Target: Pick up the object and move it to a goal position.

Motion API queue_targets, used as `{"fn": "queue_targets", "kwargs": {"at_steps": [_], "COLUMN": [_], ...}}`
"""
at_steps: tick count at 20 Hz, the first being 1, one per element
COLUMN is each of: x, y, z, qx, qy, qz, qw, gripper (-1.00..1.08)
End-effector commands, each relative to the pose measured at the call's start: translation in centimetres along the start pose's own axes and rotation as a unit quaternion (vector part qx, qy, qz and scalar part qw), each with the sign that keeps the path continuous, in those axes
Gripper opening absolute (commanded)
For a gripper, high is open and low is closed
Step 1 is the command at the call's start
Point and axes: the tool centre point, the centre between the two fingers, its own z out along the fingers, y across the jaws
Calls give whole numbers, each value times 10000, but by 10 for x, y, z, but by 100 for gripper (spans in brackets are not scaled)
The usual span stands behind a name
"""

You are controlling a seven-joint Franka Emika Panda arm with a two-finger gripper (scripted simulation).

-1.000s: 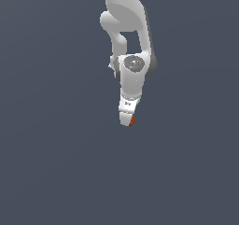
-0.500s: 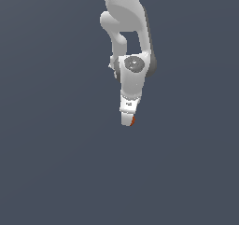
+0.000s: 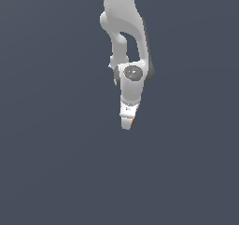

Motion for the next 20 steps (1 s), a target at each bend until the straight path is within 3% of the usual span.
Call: {"fn": "queue_targets", "kwargs": {"at_steps": [1, 5, 6, 20], "x": [0, 0, 0, -3], "y": [0, 1, 1, 4], "z": [8, 13, 13, 8], "qx": [-5, -5, -5, -17], "qy": [0, 0, 0, 0], "qz": [-6, -6, -6, -4], "qw": [10000, 10000, 10000, 10000], "gripper": [100, 100, -100, -100]}}
